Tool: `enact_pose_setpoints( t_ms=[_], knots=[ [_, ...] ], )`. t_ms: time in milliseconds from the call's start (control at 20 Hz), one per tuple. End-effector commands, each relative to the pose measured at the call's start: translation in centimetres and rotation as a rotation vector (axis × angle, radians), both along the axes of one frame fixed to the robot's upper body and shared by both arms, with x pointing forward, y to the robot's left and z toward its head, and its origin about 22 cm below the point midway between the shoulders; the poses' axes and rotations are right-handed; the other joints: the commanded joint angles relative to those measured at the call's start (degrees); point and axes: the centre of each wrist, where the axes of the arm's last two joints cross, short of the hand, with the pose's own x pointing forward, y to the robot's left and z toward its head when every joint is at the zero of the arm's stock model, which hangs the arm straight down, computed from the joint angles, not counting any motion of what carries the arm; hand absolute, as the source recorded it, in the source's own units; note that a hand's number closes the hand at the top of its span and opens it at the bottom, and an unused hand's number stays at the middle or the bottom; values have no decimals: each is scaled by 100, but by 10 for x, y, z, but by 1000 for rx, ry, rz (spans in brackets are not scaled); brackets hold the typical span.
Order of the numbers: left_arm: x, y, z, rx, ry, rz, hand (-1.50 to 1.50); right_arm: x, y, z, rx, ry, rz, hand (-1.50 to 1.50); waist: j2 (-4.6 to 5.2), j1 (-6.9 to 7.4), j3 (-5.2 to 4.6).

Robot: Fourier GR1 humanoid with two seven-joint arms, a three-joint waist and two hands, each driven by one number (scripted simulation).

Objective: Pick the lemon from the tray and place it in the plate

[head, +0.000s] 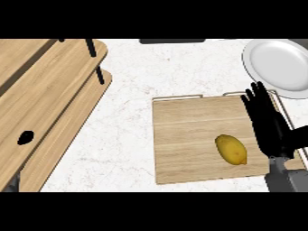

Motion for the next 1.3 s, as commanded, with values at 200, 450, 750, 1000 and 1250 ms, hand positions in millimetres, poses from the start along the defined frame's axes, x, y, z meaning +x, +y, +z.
enact_pose_setpoints(
  t_ms=[200,450,750,1000,1250],
  knots=[
    [-61,-29,-14,-235,89,-2,0,46,-21,118,-277,-373,347,150,28,179,-49],
    [-58,-55,-12,-351,77,-53,0,57,-73,136,-636,-435,124,-150,113,76,-35],
    [-58,-70,-15,-372,84,-68,0,59,-86,115,-516,-513,213,-150,96,8,-24],
    [-57,-49,-19,-357,98,-35,0,57,-105,131,-677,-484,336,-150,91,-55,-46],
    [-71,-49,-22,-369,97,-29,0,49,-111,156,-993,-349,577,-150,73,-53,-67]
  ],
)
